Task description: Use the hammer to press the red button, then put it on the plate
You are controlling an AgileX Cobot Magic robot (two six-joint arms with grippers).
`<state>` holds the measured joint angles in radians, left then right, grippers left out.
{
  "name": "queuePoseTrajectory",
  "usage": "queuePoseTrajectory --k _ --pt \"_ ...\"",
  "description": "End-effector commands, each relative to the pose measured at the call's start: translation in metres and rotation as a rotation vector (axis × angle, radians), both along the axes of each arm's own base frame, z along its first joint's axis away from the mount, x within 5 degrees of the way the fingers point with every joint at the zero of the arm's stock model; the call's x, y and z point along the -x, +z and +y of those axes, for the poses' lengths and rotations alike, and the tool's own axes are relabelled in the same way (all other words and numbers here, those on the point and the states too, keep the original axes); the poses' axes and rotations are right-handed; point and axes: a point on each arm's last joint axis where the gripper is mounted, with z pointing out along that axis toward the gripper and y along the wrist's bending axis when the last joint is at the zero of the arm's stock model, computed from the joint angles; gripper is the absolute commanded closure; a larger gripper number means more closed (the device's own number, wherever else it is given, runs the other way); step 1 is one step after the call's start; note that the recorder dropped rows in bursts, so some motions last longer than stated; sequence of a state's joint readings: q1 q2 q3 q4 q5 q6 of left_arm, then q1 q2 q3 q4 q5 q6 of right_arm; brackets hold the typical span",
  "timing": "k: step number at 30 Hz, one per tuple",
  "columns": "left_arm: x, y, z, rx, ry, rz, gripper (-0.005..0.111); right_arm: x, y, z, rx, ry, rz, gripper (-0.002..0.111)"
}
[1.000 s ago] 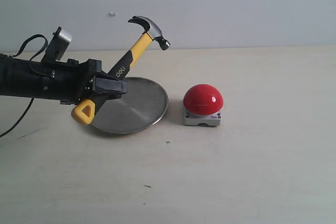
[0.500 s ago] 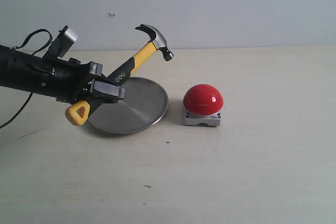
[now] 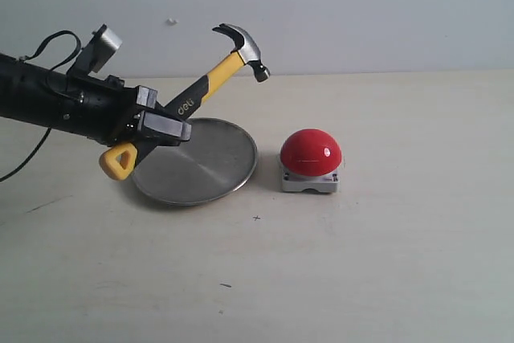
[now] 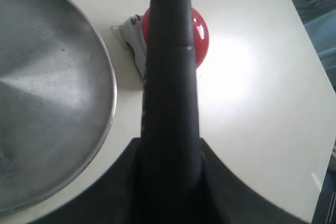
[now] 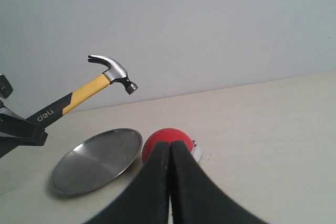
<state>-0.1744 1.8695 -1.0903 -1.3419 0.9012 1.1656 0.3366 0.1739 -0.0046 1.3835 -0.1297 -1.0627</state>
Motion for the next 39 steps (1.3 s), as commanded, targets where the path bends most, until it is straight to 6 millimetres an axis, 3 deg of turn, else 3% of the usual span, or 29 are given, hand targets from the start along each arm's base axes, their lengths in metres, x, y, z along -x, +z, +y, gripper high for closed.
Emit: queuePoseTrajectory --k 1,15,27,39 --pt "0.001 0.014 -0.003 0.057 -0.013 -0.036 0.107 0.0 -0.001 0.0 0.015 0.0 -0.005 0.108" --pt "0.0 0.009 0.0 0.042 -0.027 -0.032 0.107 0.0 -0.001 0.0 0.015 0.0 -0.005 0.108" --pt "-0.009 0.019 0.0 -0.146 -0.002 0.023 0.107 0.0 -0.001 0.0 0.015 0.0 -0.005 0.108" --pt "-0.022 0.033 0.01 -0.372 0.159 -0.003 0.107 0.0 -0.001 0.0 0.015 0.0 -0.005 0.108"
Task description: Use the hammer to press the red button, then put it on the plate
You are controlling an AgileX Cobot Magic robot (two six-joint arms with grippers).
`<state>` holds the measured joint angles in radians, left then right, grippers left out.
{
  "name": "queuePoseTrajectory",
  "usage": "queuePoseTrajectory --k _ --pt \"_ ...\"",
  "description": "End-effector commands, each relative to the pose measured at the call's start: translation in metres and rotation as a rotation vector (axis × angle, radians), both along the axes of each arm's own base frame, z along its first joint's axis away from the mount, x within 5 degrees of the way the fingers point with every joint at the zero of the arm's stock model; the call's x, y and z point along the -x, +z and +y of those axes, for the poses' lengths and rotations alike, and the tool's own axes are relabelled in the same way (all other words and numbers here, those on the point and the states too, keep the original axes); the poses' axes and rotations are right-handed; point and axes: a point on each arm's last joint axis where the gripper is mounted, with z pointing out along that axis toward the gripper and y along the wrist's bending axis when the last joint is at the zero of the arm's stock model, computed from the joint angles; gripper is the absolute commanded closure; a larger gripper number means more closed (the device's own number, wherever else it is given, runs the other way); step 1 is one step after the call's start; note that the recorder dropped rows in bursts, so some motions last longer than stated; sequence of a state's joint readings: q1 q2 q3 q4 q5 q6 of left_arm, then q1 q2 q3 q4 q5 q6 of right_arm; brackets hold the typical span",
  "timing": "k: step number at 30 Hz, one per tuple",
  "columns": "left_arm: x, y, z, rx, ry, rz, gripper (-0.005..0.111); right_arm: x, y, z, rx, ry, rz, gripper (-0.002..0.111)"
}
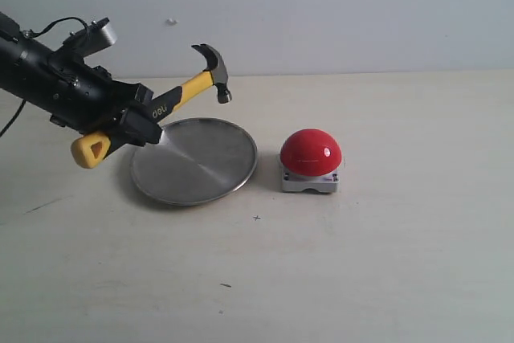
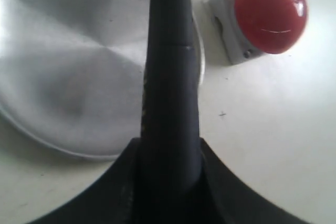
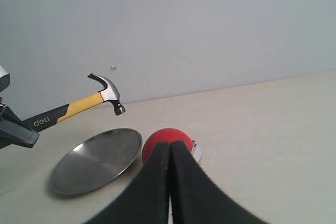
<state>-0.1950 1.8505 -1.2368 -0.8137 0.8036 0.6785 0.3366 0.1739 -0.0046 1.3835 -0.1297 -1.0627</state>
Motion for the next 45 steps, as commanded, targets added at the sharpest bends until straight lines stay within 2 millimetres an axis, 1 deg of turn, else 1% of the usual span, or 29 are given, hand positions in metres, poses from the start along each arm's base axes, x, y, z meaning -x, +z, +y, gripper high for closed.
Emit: queuePoseTrajectory --k 1,9,13,18,22,25,29,34,38,42,45 --pt "-0.007 0.018 -0.003 -0.069 0.094 -0.071 0.107 0.0 -0.001 0.0 0.015 0.0 -0.005 0.108" --pt "-0.009 0.022 -0.017 -0.225 0.222 -0.19 0.107 0.0 -0.001 0.0 0.015 0.0 -0.005 0.108" --pt "-0.008 0.025 -0.028 -0.282 0.209 -0.266 0.107 0.0 -0.001 0.0 0.015 -0.003 -0.005 0.108" --pt "-0.006 0.023 -0.038 -0.233 0.223 -0.306 0.107 0.0 -0.001 -0.001 0.021 -0.01 -0.009 0.108" --pt "-0.003 0.015 -0.042 -0.2 0.247 -0.335 0.107 0.0 -0.001 -0.001 0.023 -0.01 -0.01 0.108" --pt "-0.001 0.01 -0.04 -0.192 0.291 -0.322 0.107 0.0 -0.001 -0.001 0.023 -0.01 -0.01 0.108" --pt "0.002 0.011 -0.038 -0.21 0.338 -0.351 0.107 0.0 -0.001 -0.001 0.023 -0.01 -0.01 0.108" --pt "0.008 0.011 -0.039 -0.122 0.38 -0.403 0.107 0.0 -0.001 -0.001 0.023 -0.013 -0.01 0.108" --pt "0.012 0.013 -0.038 -0.088 0.392 -0.421 0.107 0.0 -0.001 -0.001 0.023 -0.013 -0.01 0.108" --pt "0.016 0.015 -0.037 0.02 0.448 -0.462 0.107 0.0 -0.001 -0.001 0.023 -0.013 -0.01 0.108" --pt "0.02 0.014 -0.036 0.039 0.457 -0.464 0.107 0.0 -0.001 -0.001 0.023 -0.013 -0.01 0.108"
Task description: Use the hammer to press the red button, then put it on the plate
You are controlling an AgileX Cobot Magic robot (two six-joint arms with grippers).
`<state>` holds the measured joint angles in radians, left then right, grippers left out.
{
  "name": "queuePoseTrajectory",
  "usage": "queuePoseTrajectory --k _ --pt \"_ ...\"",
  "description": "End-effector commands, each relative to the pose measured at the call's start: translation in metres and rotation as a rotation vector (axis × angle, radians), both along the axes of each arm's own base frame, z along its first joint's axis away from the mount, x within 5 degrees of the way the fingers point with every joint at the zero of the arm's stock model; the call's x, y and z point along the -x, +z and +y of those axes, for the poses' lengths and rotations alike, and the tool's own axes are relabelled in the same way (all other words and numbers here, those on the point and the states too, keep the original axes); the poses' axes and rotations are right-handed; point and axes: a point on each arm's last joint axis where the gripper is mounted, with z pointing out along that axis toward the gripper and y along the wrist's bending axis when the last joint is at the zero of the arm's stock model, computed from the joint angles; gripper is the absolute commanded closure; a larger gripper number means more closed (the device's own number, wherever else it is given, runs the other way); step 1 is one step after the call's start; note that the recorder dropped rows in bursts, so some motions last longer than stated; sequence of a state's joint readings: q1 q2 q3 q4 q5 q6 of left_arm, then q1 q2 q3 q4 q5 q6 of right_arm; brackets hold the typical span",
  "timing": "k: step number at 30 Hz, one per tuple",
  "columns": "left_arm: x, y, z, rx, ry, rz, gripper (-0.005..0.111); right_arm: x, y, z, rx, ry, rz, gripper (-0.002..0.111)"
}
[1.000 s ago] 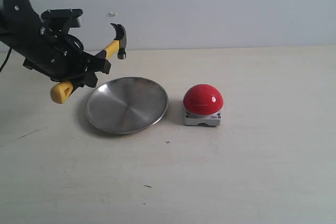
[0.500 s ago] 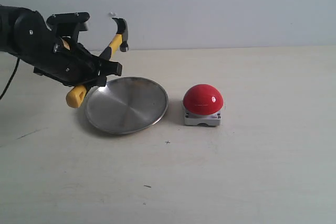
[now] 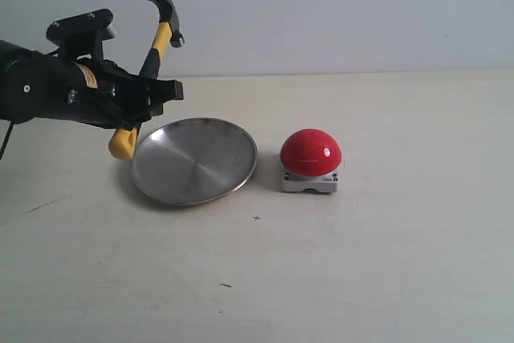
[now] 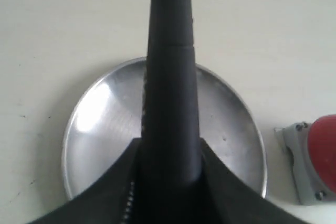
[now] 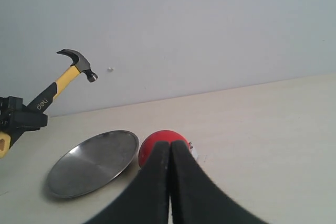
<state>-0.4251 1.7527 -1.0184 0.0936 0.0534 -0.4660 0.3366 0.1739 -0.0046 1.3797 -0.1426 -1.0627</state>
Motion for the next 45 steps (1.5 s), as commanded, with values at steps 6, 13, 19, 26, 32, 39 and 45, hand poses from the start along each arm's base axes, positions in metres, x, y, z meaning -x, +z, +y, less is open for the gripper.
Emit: queuePoseTrajectory --k 6,13,19,26,32,39,45 --pt "0.023 0.011 0.006 0.168 0.015 -0.168 0.107 0.0 -0.001 0.0 0.019 -0.002 -0.007 0.108" --pt "0.055 0.01 0.005 0.389 -0.191 -0.203 0.107 0.0 -0.001 0.0 0.019 -0.002 -0.007 0.108" --pt "0.066 0.01 0.039 0.718 -0.267 -0.172 0.107 0.0 -0.001 0.0 0.018 -0.002 -0.006 0.108" --pt "0.071 -0.006 0.041 0.826 -0.228 -0.087 0.107 0.0 -0.001 0.0 0.018 -0.002 -0.006 0.108" --pt "0.065 -0.037 0.037 0.904 -0.204 0.003 0.107 0.0 -0.001 0.0 0.018 -0.002 -0.006 0.108" --pt "0.053 -0.085 0.043 0.956 -0.027 0.075 0.107 0.0 -0.001 0.0 0.018 -0.002 -0.006 0.108" --pt "0.04 -0.108 0.037 0.953 -0.026 0.129 0.107 0.0 -0.001 0.0 0.018 -0.002 -0.006 0.108"
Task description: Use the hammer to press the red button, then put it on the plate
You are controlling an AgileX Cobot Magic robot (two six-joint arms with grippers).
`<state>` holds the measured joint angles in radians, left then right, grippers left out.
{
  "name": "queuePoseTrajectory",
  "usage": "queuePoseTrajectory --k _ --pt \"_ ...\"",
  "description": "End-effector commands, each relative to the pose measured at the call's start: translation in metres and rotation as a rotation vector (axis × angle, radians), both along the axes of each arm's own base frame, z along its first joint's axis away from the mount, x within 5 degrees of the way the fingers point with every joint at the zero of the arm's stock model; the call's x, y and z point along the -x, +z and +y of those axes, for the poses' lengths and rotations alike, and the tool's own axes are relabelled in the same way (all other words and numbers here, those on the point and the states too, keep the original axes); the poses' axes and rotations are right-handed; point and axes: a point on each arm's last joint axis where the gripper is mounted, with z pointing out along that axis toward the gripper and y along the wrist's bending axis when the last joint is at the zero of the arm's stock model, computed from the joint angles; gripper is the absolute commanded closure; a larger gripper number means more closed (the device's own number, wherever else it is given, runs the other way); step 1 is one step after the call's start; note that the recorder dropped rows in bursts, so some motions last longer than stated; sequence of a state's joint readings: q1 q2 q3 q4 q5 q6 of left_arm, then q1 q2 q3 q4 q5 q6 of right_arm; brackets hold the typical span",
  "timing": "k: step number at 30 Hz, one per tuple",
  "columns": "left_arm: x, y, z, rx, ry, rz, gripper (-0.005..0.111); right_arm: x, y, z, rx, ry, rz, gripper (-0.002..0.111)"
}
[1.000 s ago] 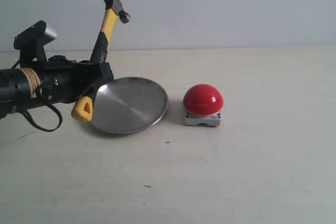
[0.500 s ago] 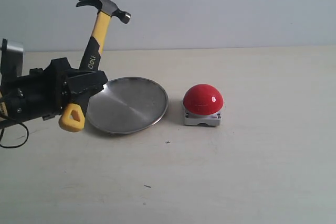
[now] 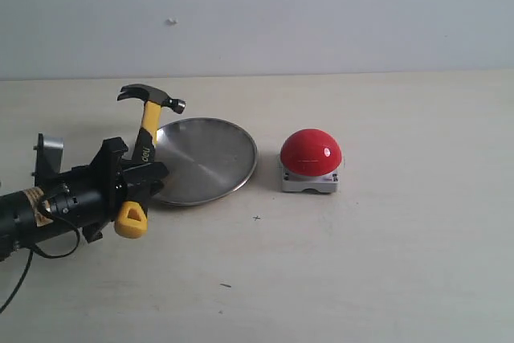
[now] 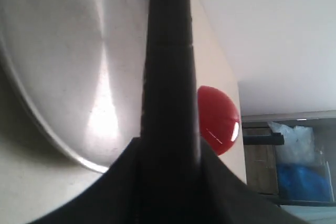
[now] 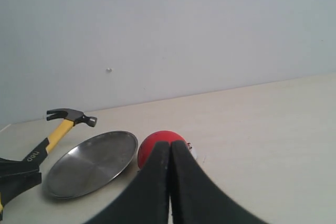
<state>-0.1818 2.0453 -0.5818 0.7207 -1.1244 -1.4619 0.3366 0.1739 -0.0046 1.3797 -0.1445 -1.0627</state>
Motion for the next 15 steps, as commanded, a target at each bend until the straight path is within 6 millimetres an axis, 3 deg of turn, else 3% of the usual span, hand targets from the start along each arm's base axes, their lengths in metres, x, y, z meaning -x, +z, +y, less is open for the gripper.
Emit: queuePoseTrajectory --k 1,11,15 --pt "-0.014 0.005 -0.011 0.07 -0.043 -0.095 0.107 0.0 -0.001 0.0 0.018 0.0 -0.006 0.108" --pt "-0.039 0.004 -0.04 0.134 -0.051 -0.117 0.107 0.0 -0.001 0.0 0.018 0.0 -0.006 0.108" --pt "-0.049 0.0 -0.042 0.154 -0.035 -0.11 0.107 0.0 -0.001 0.0 0.018 0.0 -0.006 0.108"
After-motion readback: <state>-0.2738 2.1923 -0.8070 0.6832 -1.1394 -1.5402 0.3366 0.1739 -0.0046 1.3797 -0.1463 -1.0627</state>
